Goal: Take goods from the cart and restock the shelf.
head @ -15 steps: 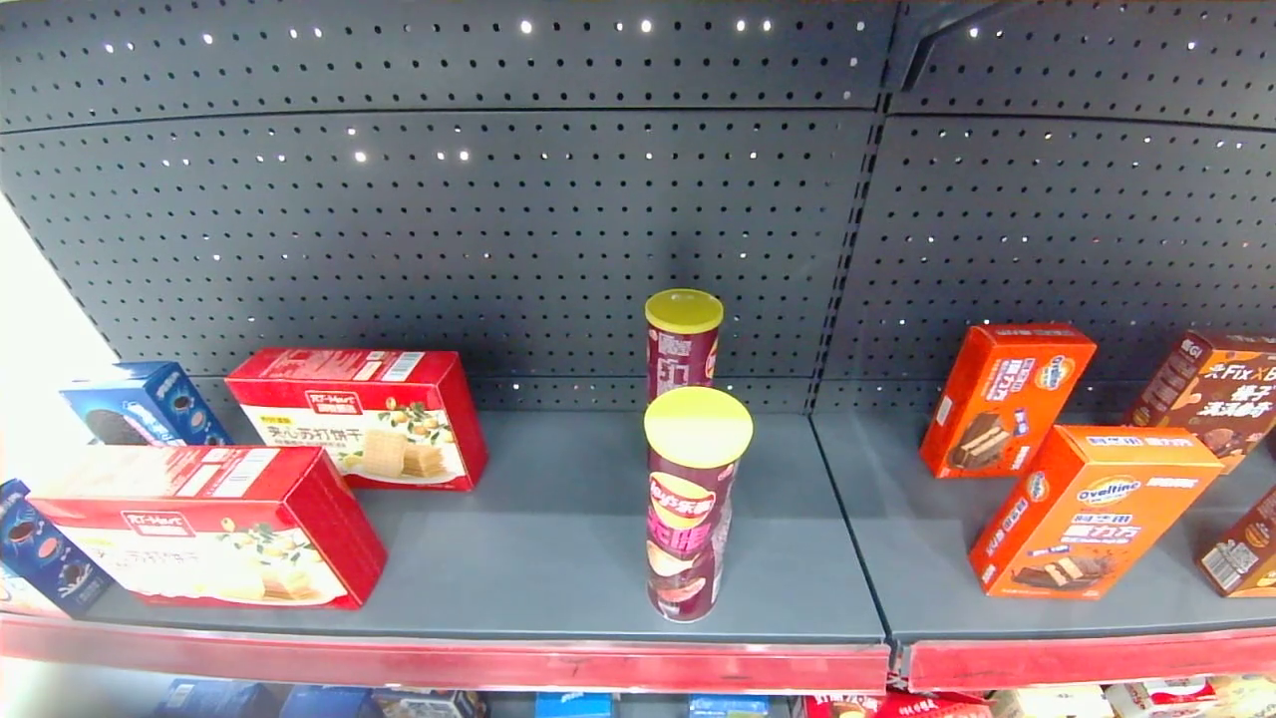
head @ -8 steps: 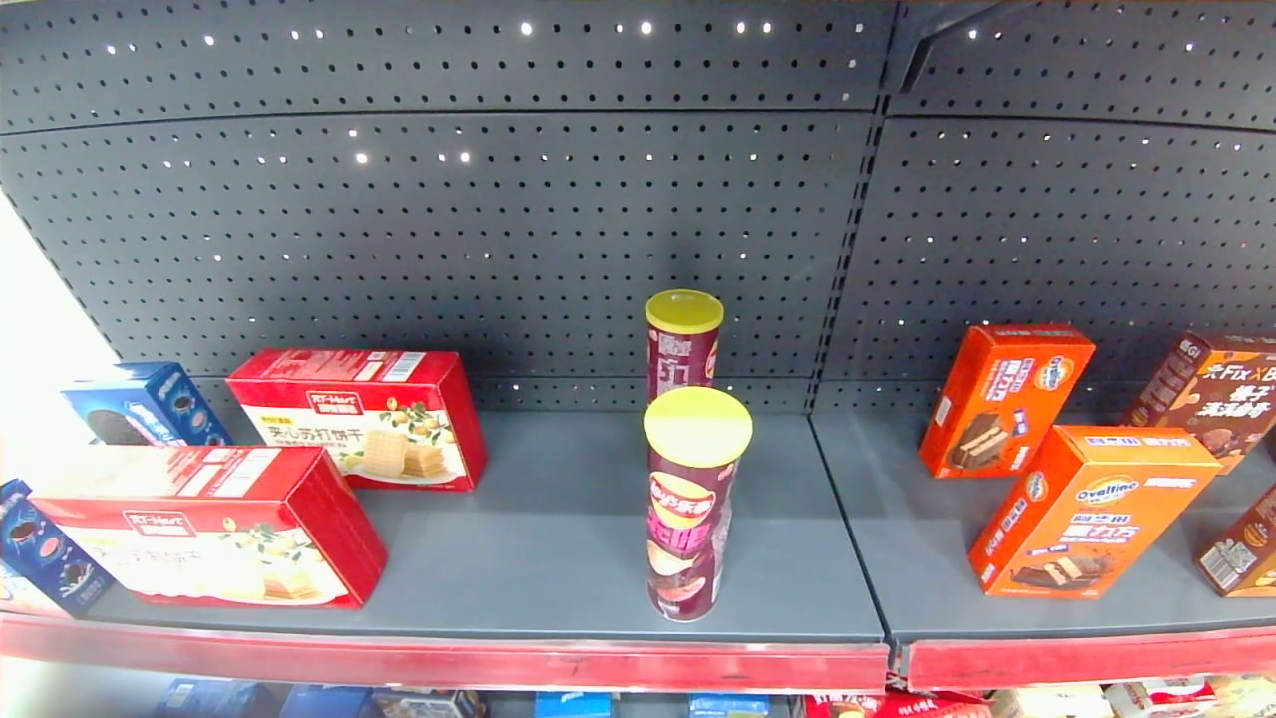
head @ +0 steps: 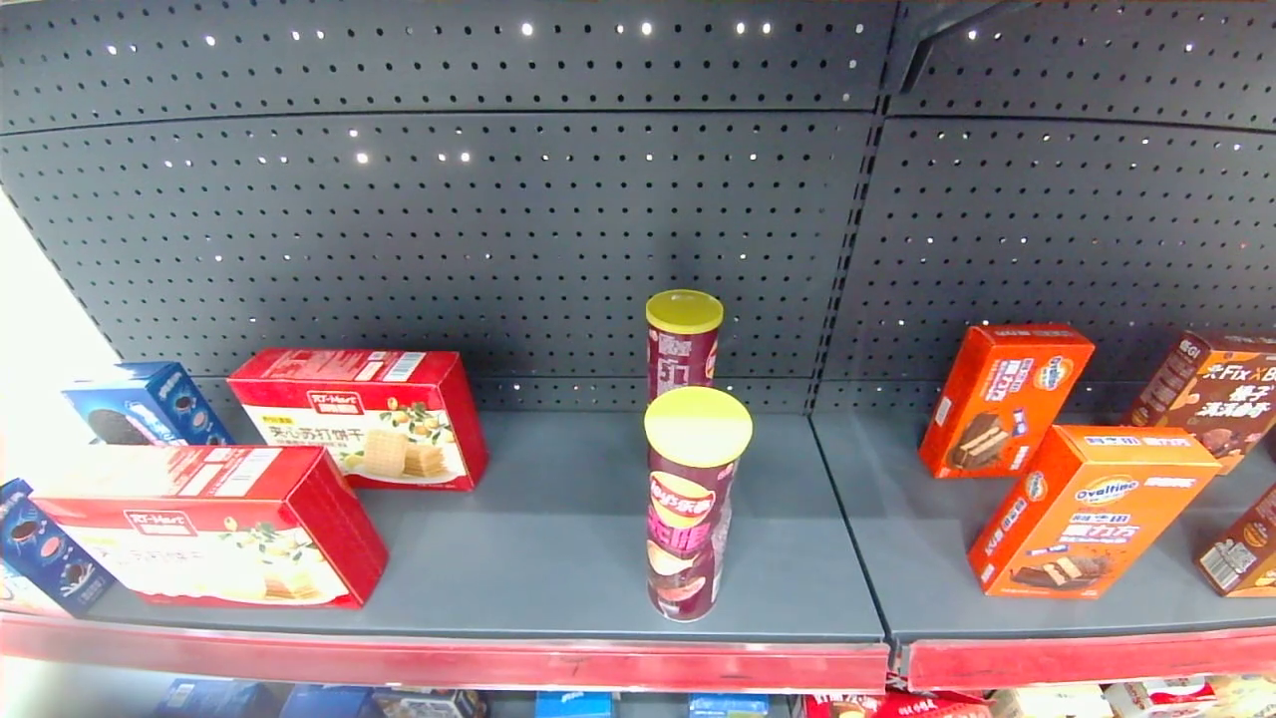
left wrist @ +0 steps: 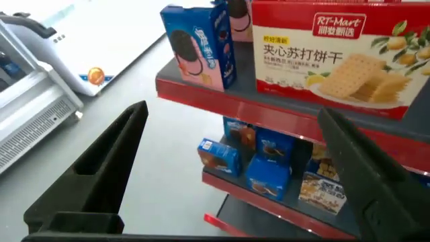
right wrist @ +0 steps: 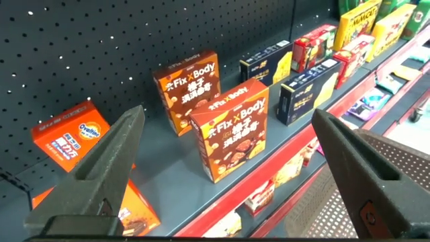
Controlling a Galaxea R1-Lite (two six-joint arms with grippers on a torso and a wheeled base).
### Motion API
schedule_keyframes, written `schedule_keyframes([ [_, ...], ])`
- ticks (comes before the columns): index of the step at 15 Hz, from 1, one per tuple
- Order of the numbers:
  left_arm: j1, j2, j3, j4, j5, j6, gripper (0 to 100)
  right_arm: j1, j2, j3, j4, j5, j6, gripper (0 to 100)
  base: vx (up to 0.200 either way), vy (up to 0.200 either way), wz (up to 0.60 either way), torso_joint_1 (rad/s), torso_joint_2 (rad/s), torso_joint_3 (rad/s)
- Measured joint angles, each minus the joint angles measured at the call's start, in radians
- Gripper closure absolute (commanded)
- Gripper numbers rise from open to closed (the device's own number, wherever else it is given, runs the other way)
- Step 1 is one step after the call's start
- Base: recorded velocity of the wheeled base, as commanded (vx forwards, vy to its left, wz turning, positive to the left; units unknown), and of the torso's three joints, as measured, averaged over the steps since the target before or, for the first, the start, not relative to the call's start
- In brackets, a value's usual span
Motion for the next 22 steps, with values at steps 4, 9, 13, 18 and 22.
schedule_keyframes([
  [4,0.012,0.346,-0.155,-0.062,-0.132,-0.054,0,0.0,-0.005,-0.005,-0.009,0.0,0.002,0,0.0,0.0,0.0,0.0,0.0,0.0],
  [9,0.255,0.684,-0.175,-0.377,-0.147,0.072,0,-0.006,-0.078,0.001,0.002,0.0,-0.001,0,0.0,0.0,0.0,0.0,0.0,0.0],
  [13,0.27,0.829,-0.099,-0.771,-0.16,0.063,0,-0.007,-0.136,0.006,0.004,0.0,-0.021,0,0.0,0.0,0.0,0.0,0.0,0.0],
  [18,0.187,0.673,0.058,-0.815,-0.291,-0.085,0,-0.023,-0.159,0.009,0.004,0.0,-0.024,0,0.0,0.0,0.0,0.0,0.0,0.0],
  [22,0.161,0.391,0.221,-0.714,-0.351,-0.139,0,-0.024,-0.16,0.018,0.003,0.0,-0.024,0,0.0,0.0,0.0,0.0,0.0,0.0],
])
